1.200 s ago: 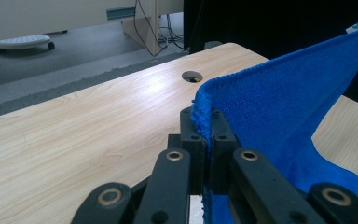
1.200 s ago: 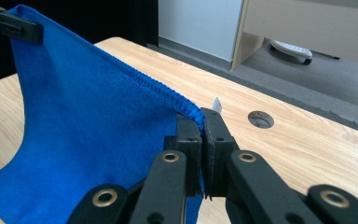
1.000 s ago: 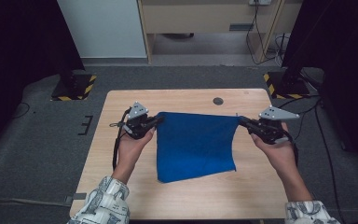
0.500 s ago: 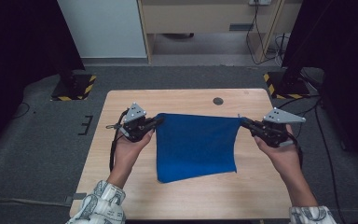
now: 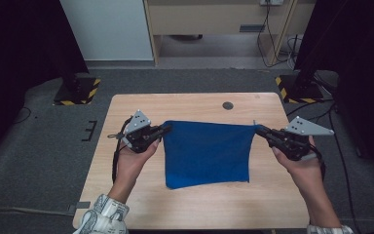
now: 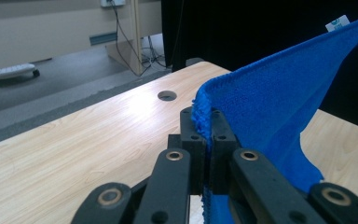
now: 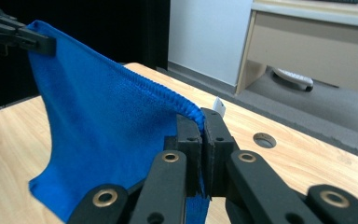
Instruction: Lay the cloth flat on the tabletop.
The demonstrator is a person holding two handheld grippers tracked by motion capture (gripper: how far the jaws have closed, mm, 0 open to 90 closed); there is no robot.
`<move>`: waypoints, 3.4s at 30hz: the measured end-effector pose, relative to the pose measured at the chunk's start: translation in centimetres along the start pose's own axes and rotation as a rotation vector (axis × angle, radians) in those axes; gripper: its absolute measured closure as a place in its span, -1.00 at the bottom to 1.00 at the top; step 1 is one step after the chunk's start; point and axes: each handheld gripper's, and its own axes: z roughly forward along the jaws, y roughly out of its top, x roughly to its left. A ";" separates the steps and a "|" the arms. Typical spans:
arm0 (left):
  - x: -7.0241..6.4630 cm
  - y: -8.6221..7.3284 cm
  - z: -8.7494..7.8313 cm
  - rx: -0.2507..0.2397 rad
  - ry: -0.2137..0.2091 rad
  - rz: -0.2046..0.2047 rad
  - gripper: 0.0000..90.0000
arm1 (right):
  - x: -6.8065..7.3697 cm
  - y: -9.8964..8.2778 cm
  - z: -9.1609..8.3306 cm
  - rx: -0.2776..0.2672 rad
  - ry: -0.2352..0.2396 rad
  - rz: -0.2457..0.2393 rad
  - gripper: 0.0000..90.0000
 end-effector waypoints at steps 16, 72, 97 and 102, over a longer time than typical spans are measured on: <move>-0.4 1.0 -1.4 0.064 -0.042 0.006 0.94 | 1.3 1.4 -2.0 0.054 0.003 -0.005 0.94; 10.3 -3.6 11.7 0.238 0.217 -0.175 -0.31 | -9.4 -5.4 16.2 0.293 -0.261 0.167 -0.61; 8.6 -3.1 7.6 0.195 0.110 -0.105 -0.72 | -2.1 -3.8 17.3 0.339 -0.014 0.036 -0.55; 9.1 -4.1 6.6 0.179 0.118 -0.132 -0.76 | 0.0 -3.9 18.1 0.347 0.038 0.012 -0.47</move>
